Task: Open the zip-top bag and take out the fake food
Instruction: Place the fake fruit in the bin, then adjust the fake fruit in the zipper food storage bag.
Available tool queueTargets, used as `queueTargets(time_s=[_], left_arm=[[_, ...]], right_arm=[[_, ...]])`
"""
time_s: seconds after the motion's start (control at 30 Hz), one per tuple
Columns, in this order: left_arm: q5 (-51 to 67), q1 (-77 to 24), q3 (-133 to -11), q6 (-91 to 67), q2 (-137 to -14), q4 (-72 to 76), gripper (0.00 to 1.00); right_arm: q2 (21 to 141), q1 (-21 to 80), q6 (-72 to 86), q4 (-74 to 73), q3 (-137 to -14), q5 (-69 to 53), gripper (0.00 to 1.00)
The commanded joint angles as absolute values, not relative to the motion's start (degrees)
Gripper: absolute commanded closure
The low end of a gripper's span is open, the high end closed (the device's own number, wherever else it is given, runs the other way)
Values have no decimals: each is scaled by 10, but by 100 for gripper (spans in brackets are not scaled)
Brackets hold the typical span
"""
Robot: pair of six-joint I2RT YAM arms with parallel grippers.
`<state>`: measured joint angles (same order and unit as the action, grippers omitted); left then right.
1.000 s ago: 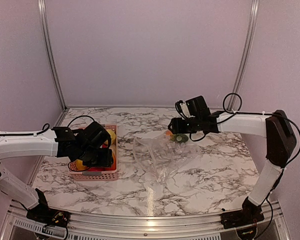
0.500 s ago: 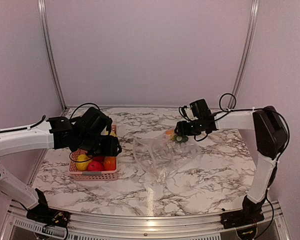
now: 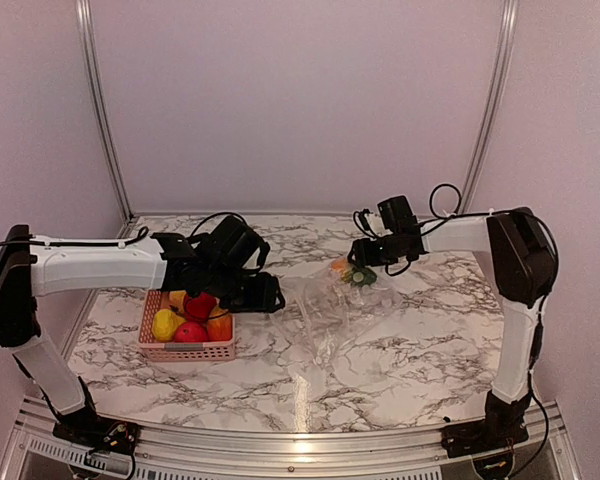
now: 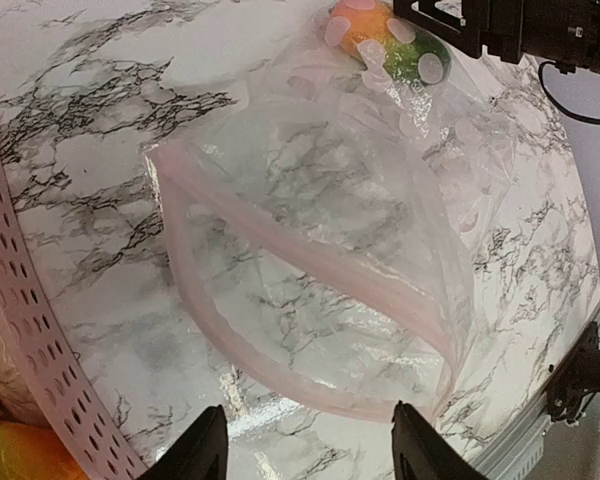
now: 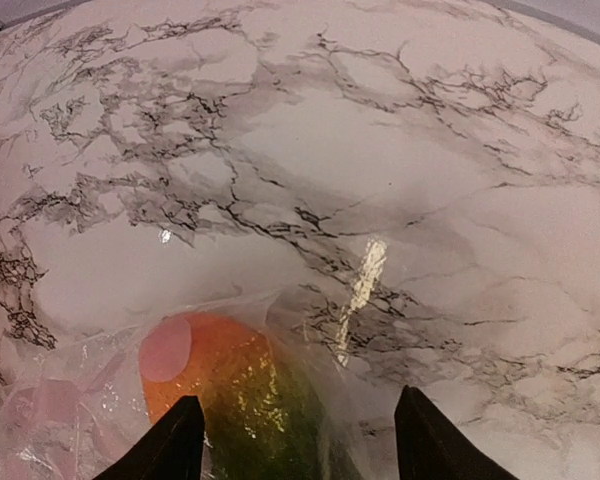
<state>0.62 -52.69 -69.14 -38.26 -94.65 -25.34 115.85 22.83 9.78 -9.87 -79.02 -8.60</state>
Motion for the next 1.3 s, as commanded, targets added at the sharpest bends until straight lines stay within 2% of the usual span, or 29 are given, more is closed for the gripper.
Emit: queueTargets(time_s=[0.0,0.13,0.3,0.57,0.73,1.27], left_arm=[[35,-533,-725,-377,-985,-208,43],[38,-535,-726,-390,-1018,-178,47],[37,-535,-739,-403,-1060,-137,52],[4,-535,-747,-423,-1119,-111,61],[-19,-535,-744,-429,-1144,-120,64],[-28,-539,-716,-443,-1165,-118,64]], right_arm=[[1181,225,88,-100,-808,-110,39],[1175,226,99,-89,-789,-121,46],[1158,230,114,-81,-763,-128,61],[1108,241,131,-85,-726,-121,91],[1072,254,140,-98,-723,-110,100],[991,280,150,-144,-753,-83,100]])
